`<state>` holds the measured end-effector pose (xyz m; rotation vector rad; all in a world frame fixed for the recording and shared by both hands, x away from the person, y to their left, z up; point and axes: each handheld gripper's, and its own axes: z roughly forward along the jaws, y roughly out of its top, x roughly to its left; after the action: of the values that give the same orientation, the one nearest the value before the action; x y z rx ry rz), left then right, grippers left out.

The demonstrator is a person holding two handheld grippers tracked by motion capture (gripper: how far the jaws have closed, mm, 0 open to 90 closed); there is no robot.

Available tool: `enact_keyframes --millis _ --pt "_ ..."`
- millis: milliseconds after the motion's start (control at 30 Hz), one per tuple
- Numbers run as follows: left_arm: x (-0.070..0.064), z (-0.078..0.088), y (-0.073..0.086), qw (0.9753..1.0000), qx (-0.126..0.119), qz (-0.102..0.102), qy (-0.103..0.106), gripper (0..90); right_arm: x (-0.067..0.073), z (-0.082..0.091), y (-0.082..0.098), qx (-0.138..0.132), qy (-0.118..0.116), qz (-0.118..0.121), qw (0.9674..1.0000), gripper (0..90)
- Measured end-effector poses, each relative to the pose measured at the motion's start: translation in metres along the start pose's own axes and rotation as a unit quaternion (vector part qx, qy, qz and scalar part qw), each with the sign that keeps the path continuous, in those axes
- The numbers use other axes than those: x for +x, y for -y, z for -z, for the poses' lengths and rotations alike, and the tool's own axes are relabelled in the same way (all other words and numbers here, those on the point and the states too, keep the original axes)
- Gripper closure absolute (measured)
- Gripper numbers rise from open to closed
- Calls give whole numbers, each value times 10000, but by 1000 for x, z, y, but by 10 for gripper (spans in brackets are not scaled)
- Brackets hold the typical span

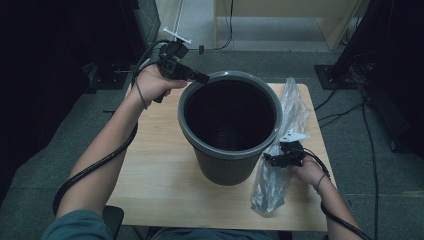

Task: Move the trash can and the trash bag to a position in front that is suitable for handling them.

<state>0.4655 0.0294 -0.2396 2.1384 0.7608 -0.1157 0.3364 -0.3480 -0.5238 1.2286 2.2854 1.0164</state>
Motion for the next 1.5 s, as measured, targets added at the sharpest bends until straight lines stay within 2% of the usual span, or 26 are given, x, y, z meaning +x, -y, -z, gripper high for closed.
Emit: enact_keyframes --millis 33,200,233,300,367,433,500,567,700,733,800,900,967,1000,1033,1067,1100,1200,1267,1333,1367,1400,1433,1500 --pt "2 4 0 9998 -53 138 129 795 0 0 0 0 1 -1 10000 113" --pt "4 8 0 9996 -121 138 191 793 0 0 0 -2 3 12 10000 113" --pt "4 8 1 9995 -211 88 230 793 0 0 0 -3 4 15 10000 113" --pt "4 7 1 9995 -190 88 226 793 0 0 0 -2 2 17 10000 113" --pt "7 7 1 9988 -192 252 361 793 0 0 0 -2 2 16 10000 114" --pt "10 5 1 9971 -183 501 534 793 0 0 0 -1 2 17 10000 113" --pt "12 2 2 9966 -116 559 590 791 0 0 0 3 4 8 10000 113" --pt "13 1 3 9968 -61 560 563 788 0 0 0 3 0 10 10000 114" --pt "19 10 4 9929 -352 742 857 784 0 0 0 0 12 -2 10000 114" --pt "21 12 4 9912 -420 824 947 784 0 0 0 -2 12 5 10000 113" --pt "19 15 5 9946 -359 652 721 783 0 0 0 -1 15 1 10000 114" --pt "22 21 6 9936 -457 696 760 782 0 0 0 -3 14 -6 10000 114" --pt "28 25 7 9895 -607 907 952 782 0 0 0 -3 15 -4 10000 113" --pt "32 26 8 9889 -598 989 931 780 0 0 0 -10 13 -2 10000 113" --pt "37 28 11 9882 -714 1110 783 805 0 0 0 -9 18 -3 10000 113" --pt "46 32 13 9795 -810 1458 1126 900 1 0 0 -10 16 -4 10000 113" --pt "51 36 15 9767 -929 1549 1160 900 0 0 0 -9 18 -4 10000 113" --pt "47 34 19 9892 -494 1188 707 900 0 0 0 -8 16 -1 10000 113" --pt "39 30 20 9968 -168 731 280 869 0 0 0 -4 15 0 10000 111" --pt "33 27 19 9990 -94 428 -120 805 1 0 0 -7 16 -6 10000 111" --pt "33 27 19 9990 -94 428 -120 770 1 0 0 -4 17 -9 10000 111" --pt "31 28 18 9991 -123 336 -206 770 1 0 0 -4 17 -9 10000 111" --pt "30 28 16 9991 -152 268 -300 719 1 0 0 1 19 -7 10000 111" --pt "28 29 14 9989 -199 228 -359 675 1 0 0 0 25 -8 10000 111"
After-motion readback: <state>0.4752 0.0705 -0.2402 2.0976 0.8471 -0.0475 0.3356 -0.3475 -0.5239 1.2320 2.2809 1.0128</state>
